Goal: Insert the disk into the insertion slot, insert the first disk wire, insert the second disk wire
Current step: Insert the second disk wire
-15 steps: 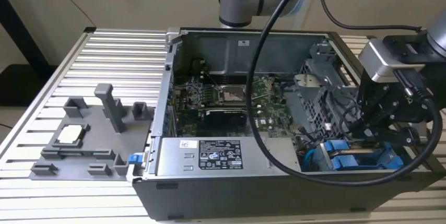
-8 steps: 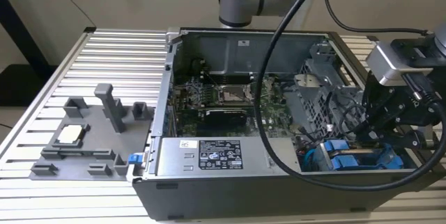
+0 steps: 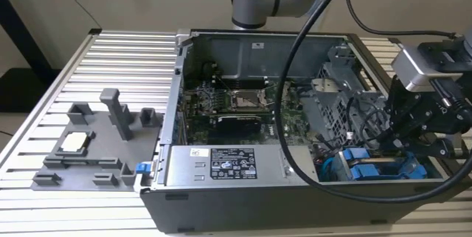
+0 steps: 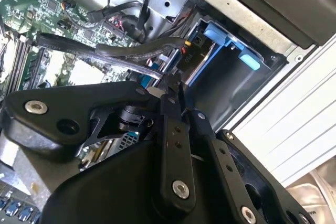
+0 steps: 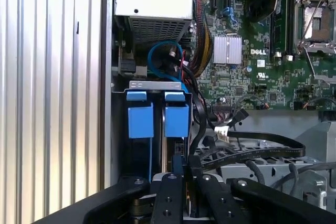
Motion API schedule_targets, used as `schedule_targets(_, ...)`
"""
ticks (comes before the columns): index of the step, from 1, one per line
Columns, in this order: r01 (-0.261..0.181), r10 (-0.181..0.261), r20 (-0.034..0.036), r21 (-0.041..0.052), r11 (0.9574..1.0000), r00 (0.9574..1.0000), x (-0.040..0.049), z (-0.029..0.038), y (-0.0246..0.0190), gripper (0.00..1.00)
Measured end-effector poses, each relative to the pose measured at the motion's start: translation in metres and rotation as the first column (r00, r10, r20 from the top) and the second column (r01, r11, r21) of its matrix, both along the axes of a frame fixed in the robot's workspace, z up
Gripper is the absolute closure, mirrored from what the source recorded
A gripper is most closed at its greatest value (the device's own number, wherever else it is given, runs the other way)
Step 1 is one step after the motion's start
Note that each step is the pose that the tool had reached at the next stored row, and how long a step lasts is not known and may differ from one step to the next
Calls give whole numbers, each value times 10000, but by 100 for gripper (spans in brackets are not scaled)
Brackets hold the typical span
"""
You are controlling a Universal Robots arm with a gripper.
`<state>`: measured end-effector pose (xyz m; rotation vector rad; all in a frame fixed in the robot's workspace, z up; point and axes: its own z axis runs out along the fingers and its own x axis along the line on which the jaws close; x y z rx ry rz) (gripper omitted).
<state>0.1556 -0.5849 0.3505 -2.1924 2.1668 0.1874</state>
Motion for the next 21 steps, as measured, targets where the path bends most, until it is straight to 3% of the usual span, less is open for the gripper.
schedule_targets(14, 42, -42, 0, 1, 10000, 10000, 14, -59, 0, 84)
schedule_targets(21, 288, -288, 0, 1, 9996, 9996, 15, -82, 0, 84)
